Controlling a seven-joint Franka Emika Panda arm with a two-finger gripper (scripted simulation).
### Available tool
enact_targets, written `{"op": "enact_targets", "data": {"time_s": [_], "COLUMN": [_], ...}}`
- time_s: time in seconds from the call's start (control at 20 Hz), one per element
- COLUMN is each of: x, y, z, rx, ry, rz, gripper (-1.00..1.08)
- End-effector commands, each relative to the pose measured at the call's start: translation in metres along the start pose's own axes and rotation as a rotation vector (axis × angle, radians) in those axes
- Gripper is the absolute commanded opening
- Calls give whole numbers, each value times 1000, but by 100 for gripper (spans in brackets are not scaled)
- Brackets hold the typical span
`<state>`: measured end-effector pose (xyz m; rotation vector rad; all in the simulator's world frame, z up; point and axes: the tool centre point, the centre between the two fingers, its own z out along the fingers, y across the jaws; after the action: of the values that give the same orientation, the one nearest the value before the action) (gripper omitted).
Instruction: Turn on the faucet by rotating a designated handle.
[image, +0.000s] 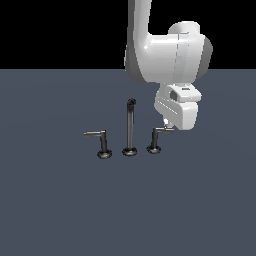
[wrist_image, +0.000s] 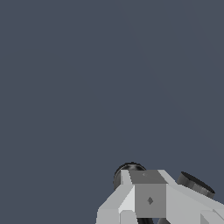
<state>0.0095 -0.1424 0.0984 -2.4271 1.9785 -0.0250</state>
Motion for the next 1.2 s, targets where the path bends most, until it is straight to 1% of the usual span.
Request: {"op": "enact_targets", "data": {"time_s": [0.0,0.45,0.5,0.55,1.15], "x": [-3,-7,-7,-8,-46], "y": [14,46,46,36,64], "z": [0,-1,-1,0,-1], "rx": [-13,-18,-18,-7,-17], "ry": [-5,-6,-6,-3,-6], "rz": [3,9,9,1,8], "gripper": [-100,-100,-100,-100,-100]}}
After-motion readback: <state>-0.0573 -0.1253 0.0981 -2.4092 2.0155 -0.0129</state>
